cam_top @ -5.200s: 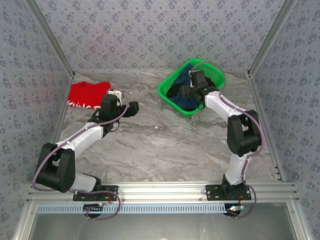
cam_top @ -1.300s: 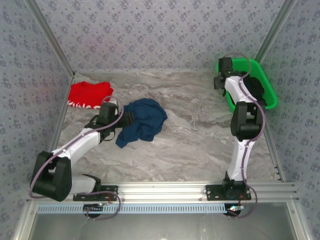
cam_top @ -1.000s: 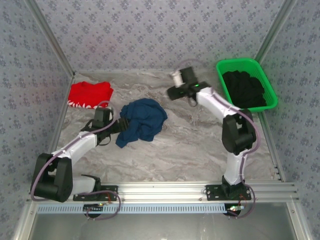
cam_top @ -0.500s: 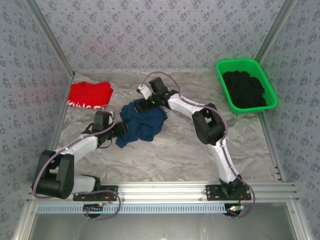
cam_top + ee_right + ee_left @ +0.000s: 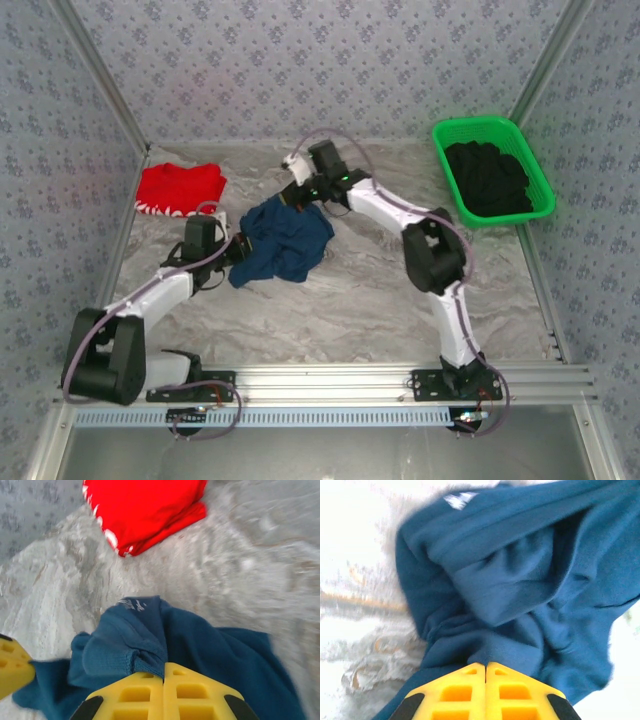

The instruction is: Fold the inside-out t-shirt

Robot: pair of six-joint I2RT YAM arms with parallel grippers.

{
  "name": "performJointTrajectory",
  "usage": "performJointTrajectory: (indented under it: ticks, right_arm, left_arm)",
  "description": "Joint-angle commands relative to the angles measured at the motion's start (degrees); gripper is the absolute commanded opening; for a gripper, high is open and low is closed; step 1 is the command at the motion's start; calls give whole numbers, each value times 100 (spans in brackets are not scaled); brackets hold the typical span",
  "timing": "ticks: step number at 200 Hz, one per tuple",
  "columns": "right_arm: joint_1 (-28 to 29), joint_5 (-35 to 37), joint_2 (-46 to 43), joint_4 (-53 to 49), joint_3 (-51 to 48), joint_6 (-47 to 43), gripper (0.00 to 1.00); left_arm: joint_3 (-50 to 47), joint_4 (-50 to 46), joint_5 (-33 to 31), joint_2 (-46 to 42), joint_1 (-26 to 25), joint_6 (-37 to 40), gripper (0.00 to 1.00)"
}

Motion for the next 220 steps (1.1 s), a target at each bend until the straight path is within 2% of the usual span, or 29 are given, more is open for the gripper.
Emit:
performJointTrajectory:
  ticks: [1, 32, 84, 144, 220]
  right_arm:
    - [-374, 670, -1666, 220, -499, 361, 0]
    - [-563, 1083, -3042, 125, -955, 443, 0]
    - [-642, 2108, -4199, -535, -690, 360, 0]
    - [-605, 2685, -5016, -1061, 48, -140, 0]
    - [-236, 2873, -5401, -1926, 1366, -369, 0]
  left_arm:
    - [362, 614, -189, -837, -33, -154, 0]
    - [886, 493, -584, -1498, -233, 125, 0]
    - [2096, -39, -1023, -1900, -271, 719, 0]
    - [4013, -671, -1196, -1798, -276, 1282, 0]
    - [6277, -2095, -1467, -1567, -289, 2134, 0]
